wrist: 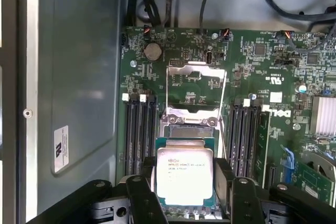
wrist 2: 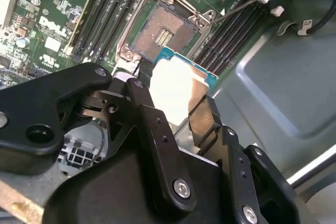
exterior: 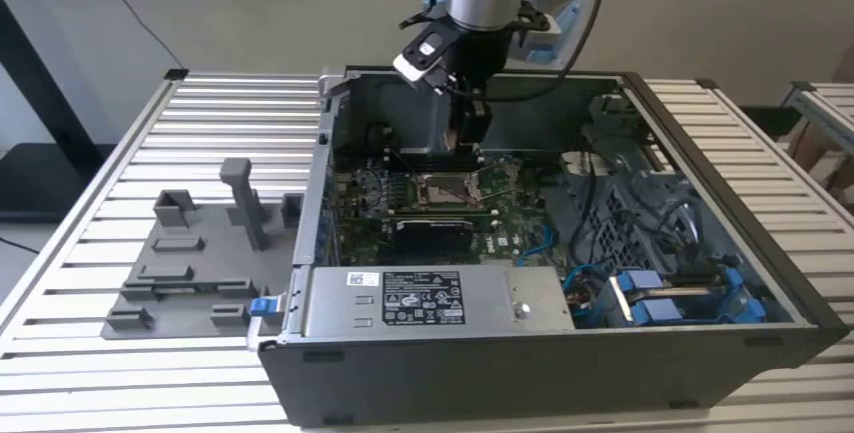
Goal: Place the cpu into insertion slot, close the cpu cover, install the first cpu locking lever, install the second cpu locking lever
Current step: 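Place the cpu into insertion slot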
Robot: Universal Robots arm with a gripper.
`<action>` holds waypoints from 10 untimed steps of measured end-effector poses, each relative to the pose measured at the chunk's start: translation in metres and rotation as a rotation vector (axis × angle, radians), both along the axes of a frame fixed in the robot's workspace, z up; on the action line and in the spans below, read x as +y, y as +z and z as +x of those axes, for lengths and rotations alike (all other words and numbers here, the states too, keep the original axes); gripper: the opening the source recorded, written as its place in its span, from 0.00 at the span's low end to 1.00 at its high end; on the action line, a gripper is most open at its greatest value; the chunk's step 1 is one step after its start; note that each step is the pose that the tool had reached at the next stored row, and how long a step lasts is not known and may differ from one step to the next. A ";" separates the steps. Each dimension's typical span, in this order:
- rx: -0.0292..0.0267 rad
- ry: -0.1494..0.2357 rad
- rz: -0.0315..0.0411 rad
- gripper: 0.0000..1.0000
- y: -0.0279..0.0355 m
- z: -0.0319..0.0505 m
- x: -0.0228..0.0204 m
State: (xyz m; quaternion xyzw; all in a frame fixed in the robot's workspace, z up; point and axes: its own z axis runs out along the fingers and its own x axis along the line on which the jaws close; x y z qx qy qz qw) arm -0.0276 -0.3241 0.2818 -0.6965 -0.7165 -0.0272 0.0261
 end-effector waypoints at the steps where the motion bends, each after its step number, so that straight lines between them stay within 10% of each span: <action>1: 0.0001 0.000 0.0000 0.54 -0.0014 -0.0002 0.0003; 10: 0.0034 -0.003 -0.0001 0.54 -0.0140 -0.0043 0.0022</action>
